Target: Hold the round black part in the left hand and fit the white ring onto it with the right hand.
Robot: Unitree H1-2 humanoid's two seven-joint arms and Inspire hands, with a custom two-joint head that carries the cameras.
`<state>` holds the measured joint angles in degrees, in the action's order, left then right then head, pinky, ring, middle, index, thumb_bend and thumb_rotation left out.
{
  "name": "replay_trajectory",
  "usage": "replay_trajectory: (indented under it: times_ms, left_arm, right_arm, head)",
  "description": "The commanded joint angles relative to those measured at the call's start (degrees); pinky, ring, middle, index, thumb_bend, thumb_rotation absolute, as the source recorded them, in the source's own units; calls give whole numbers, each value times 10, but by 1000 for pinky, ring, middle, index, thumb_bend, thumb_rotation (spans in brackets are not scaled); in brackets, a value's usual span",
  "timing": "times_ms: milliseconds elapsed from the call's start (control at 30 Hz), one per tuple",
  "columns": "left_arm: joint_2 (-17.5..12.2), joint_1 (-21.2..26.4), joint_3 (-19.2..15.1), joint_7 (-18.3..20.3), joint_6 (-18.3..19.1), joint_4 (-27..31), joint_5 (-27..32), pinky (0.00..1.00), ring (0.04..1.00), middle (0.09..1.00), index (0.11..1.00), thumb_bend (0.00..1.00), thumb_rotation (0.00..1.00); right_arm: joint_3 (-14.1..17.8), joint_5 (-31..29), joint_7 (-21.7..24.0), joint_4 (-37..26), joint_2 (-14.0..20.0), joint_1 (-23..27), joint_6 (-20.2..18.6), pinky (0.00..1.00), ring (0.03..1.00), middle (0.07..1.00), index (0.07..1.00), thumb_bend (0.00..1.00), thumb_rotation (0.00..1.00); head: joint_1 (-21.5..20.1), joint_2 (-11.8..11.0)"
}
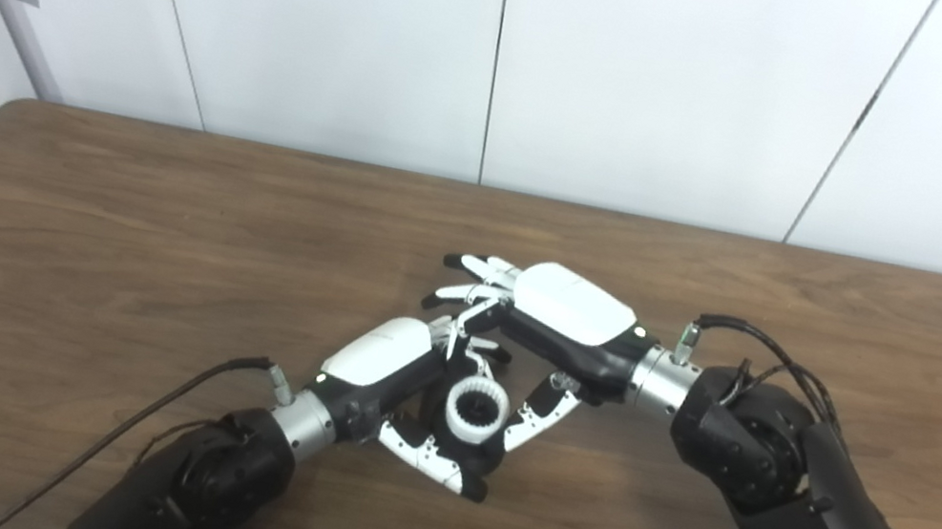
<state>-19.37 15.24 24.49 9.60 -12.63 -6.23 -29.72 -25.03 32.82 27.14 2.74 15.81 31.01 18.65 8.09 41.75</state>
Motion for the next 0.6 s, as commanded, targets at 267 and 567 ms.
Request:
replay_trajectory:
  times_ms: [267, 567]
  left_arm:
    - [2, -5, 13, 22, -2, 7, -13, 1000, 1000, 858, 478, 525, 65]
    - [2, -5, 12, 24, 2, 10, -15, 1000, 1000, 878, 478, 525, 65]
  right_arm:
    - [5, -10, -5, -3, 8, 22, 9, 1000, 1000, 865, 478, 526, 142]
    - [1, -1, -4, -7, 15, 15, 9, 1000, 1000, 888, 485, 524, 152]
  head:
    - [3, 4]
    - [4, 4]
